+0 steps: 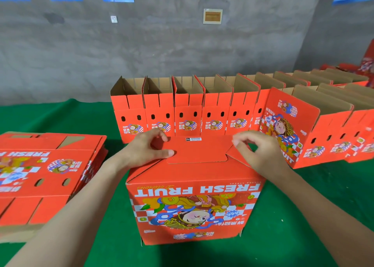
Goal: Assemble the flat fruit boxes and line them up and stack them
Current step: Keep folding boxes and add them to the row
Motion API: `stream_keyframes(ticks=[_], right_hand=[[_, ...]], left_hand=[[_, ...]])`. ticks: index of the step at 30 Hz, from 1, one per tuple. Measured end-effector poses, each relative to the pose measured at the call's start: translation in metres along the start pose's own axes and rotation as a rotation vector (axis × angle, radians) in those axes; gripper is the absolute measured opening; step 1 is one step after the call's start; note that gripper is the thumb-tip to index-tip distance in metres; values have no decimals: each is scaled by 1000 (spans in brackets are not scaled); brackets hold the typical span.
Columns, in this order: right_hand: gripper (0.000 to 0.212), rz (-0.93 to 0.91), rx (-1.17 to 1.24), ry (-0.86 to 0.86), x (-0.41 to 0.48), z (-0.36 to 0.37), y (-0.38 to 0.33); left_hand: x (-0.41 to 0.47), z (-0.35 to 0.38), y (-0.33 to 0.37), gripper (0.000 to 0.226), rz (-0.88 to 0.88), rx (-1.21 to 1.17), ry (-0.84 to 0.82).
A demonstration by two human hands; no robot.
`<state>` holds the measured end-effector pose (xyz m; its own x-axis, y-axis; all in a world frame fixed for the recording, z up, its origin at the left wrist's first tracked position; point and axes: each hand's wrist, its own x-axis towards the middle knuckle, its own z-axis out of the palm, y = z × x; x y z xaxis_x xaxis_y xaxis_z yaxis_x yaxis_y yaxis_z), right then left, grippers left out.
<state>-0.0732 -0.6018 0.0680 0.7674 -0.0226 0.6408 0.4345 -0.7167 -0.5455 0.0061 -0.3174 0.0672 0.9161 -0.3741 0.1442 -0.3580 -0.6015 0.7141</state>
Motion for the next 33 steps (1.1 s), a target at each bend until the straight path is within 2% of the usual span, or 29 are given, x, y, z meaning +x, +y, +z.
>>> stream_keyframes(ticks=[2, 4, 6, 10, 19, 23, 30, 33], right_hand=[[25, 40, -33, -204, 21, 0, 2], [53, 171, -110, -545, 40, 4, 8], [64, 298, -122, -727, 49, 10, 12], [64, 275, -221, -663, 47, 24, 19], [66, 189, -373, -581, 32, 29, 21], [66, 170, -396, -592, 29, 28, 21], [52, 173, -305, -589, 31, 28, 28], [46, 191, -316, -561, 32, 29, 31]], left_hand=[[1, -3, 2, 44, -57, 18, -30], [3, -5, 5, 63, -104, 67, -62], [6, -5, 8, 73, -134, 172, -70], [12, 5, 12, 65, -130, 361, -34], [10, 13, 12, 70, -146, 465, 14], [8, 13, 13, 69, -150, 440, 15], [4, 6, 6, 67, -122, 213, -3], [-2, -2, 5, 54, -108, -182, 120]])
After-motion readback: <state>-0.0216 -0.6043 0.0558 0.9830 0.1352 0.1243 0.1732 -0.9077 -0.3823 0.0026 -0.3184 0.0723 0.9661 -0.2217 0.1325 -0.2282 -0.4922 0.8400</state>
